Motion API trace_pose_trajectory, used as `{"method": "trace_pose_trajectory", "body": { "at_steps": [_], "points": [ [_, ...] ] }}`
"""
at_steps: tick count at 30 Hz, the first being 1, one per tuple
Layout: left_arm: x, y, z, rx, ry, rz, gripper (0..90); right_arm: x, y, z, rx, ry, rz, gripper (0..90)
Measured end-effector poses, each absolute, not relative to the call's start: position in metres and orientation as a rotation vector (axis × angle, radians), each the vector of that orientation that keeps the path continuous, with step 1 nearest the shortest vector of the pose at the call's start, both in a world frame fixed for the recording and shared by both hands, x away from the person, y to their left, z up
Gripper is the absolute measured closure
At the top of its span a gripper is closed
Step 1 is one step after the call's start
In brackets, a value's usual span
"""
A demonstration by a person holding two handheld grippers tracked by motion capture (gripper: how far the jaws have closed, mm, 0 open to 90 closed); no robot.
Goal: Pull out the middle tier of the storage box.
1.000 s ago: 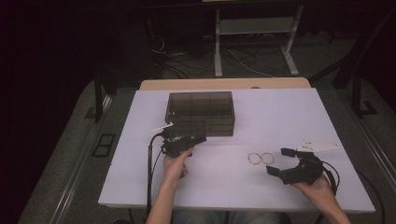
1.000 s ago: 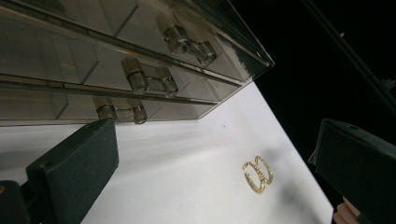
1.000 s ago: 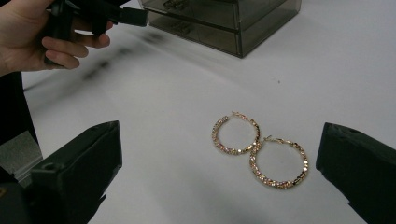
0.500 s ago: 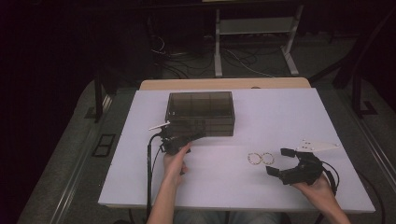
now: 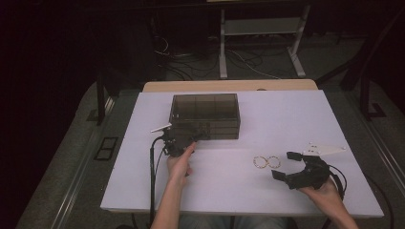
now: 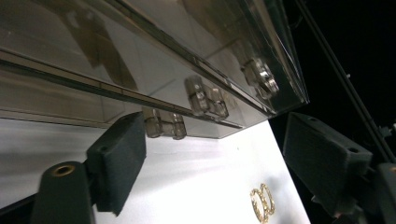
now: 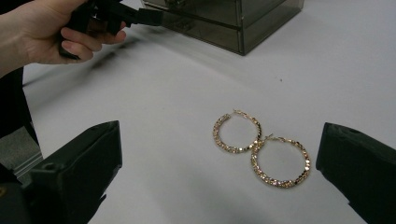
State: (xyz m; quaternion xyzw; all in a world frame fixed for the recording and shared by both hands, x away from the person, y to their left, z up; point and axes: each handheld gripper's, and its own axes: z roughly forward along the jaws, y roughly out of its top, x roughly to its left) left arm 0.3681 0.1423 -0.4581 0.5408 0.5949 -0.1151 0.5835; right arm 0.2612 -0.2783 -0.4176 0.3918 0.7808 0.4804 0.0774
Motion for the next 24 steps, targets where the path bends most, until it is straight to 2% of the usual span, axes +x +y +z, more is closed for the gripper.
{"method": "trace_pose_trajectory", "body": {
  "at_steps": [1,12,17,24],
  "points": [
    [0.3685,0.1428,-0.4585,1.264,1.391,-0.269,26.0,0.2612,-0.2781,-0.4177,1.174,2.340,1.440,0.0],
    [0.3705,0.1424,-0.4616,1.258,1.410,-0.270,38.8,0.2612,-0.2774,-0.4181,1.169,2.344,1.437,0.0],
    [0.3717,0.1414,-0.4619,1.230,1.414,-0.288,48.5,0.2612,-0.2763,-0.4185,1.160,2.356,1.423,0.0],
    [0.3733,0.1405,-0.4650,1.219,1.446,-0.307,55.8,0.2612,-0.2765,-0.4185,1.159,2.357,1.423,0.0]
  ]
}}
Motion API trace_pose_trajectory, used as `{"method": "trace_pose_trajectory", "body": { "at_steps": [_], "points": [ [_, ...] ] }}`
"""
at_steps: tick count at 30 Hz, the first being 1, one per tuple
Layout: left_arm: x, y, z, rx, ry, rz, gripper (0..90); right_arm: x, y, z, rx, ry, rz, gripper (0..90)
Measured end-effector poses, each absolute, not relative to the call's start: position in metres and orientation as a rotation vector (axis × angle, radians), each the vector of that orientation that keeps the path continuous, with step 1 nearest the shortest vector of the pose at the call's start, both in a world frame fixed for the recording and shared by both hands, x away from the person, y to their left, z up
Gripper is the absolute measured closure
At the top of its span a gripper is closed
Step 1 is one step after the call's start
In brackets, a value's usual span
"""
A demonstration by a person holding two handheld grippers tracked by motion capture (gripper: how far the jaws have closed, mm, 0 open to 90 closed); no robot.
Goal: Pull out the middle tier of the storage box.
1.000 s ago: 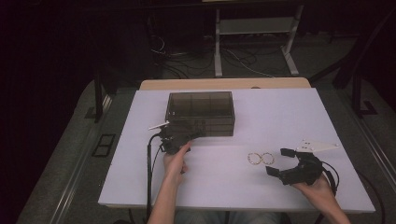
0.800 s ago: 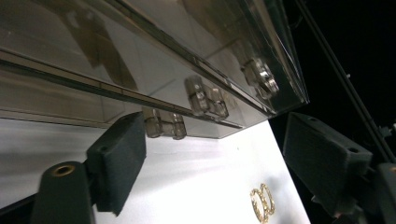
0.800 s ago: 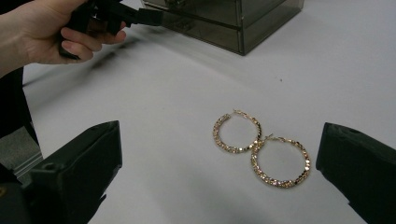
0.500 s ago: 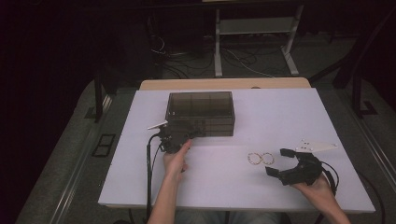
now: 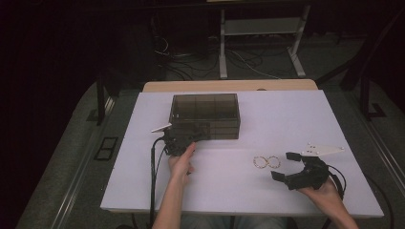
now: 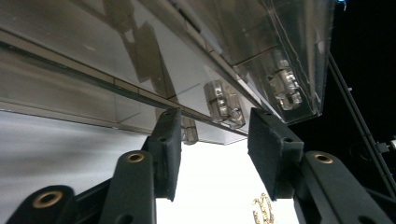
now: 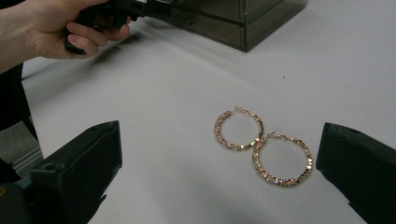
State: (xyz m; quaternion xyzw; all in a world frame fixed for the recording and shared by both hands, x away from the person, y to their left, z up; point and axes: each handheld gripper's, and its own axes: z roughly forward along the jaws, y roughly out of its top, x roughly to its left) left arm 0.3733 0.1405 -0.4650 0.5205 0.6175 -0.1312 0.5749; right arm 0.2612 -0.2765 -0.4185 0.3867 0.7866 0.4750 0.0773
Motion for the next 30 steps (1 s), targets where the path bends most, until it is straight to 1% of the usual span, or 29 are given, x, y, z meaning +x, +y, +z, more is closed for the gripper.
{"method": "trace_pose_trajectory", "body": {
  "at_steps": [9,14,15,17,18,19,21,30],
  "points": [
    [0.3749,0.1418,-0.4679,1.194,1.469,-0.319,63.8,0.2612,-0.2760,-0.4187,1.148,2.363,1.418,0.0],
    [0.3754,0.1417,-0.4688,1.188,1.469,-0.337,65.7,0.2609,-0.2755,-0.4187,1.134,2.365,1.419,0.0],
    [0.3757,0.1421,-0.4691,1.182,1.466,-0.353,68.1,0.2610,-0.2755,-0.4187,1.134,2.365,1.419,0.0],
    [0.3763,0.1427,-0.4695,1.175,1.461,-0.372,69.2,0.2610,-0.2755,-0.4187,1.133,2.365,1.420,0.0],
    [0.3764,0.1429,-0.4693,1.168,1.451,-0.381,74.5,0.2610,-0.2755,-0.4187,1.133,2.365,1.419,0.0],
    [0.3766,0.1425,-0.4686,1.159,1.451,-0.383,74.5,0.2610,-0.2755,-0.4187,1.133,2.365,1.419,0.0],
    [0.3772,0.1418,-0.4683,1.149,1.450,-0.390,77.7,0.2610,-0.2754,-0.4188,1.131,2.365,1.419,0.0],
    [0.3786,0.1427,-0.4705,1.141,1.447,-0.421,78.1,0.2609,-0.2756,-0.4184,1.138,2.355,1.421,0.0]
  ]
}}
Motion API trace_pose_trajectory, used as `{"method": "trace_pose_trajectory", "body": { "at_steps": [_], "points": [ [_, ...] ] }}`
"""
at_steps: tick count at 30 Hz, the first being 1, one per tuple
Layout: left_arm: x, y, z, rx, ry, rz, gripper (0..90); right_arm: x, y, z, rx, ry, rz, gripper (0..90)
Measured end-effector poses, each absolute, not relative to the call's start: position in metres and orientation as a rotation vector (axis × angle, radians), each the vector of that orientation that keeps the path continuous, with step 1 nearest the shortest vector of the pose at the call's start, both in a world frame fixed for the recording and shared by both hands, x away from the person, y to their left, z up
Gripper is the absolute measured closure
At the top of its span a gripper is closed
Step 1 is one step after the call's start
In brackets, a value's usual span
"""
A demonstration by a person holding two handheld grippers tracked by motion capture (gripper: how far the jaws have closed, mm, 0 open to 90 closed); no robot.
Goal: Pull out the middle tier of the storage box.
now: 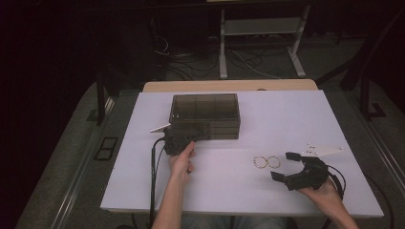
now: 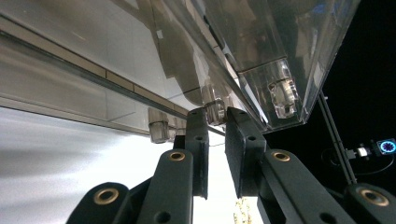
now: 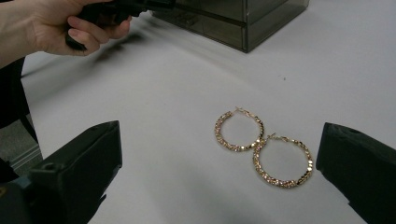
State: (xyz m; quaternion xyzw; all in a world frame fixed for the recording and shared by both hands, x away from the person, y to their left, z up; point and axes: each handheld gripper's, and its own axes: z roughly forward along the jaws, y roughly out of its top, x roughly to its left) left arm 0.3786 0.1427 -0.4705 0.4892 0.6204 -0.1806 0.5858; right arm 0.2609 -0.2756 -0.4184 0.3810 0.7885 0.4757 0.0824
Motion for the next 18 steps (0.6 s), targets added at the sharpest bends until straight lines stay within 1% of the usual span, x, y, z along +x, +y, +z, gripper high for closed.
{"method": "trace_pose_trajectory", "body": {
  "at_steps": [8,12,18],
  "points": [
    [0.3800,0.1425,-0.4724,1.132,1.445,-0.441,79.4,0.2607,-0.2759,-0.4181,1.138,2.352,1.419,0.0],
    [0.3811,0.1446,-0.4751,1.118,1.434,-0.482,80.7,0.2606,-0.2758,-0.4181,1.136,2.354,1.419,0.0],
    [0.3799,0.1439,-0.4742,1.120,1.437,-0.475,81.3,0.2605,-0.2758,-0.4180,1.134,2.351,1.418,0.0]
  ]
}}
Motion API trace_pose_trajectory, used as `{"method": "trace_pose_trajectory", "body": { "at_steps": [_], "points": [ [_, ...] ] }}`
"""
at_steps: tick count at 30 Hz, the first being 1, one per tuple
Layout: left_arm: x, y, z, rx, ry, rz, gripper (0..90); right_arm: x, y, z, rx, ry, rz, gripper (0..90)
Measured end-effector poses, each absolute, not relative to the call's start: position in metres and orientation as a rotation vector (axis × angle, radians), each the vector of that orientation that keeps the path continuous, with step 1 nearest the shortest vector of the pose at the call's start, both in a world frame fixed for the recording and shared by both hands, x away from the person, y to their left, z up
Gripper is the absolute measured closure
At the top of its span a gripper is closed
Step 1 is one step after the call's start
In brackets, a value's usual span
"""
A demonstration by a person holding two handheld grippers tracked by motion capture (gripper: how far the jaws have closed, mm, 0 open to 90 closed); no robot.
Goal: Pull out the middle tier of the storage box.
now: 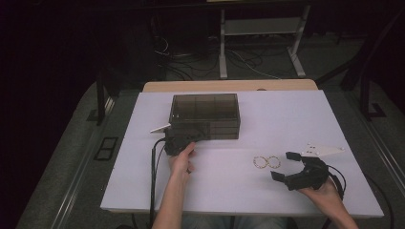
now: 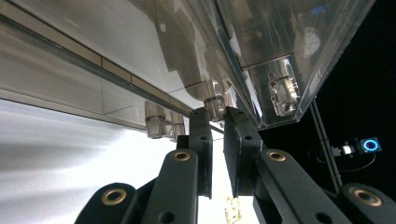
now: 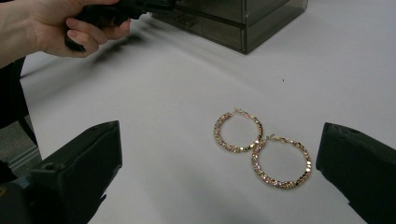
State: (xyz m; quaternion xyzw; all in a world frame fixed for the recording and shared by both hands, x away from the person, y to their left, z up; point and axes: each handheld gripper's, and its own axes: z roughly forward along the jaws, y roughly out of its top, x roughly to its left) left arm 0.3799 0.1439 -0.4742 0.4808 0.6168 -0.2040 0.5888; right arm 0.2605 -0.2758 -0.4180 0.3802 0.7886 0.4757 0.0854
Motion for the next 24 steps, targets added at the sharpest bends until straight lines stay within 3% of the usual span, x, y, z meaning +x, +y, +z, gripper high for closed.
{"method": "trace_pose_trajectory", "body": {
  "at_steps": [24],
  "points": [
    [0.353,0.147,-0.476,1.140,1.415,-0.469,81.4,0.260,-0.275,-0.418,1.130,2.347,1.417,0.0]
  ]
}}
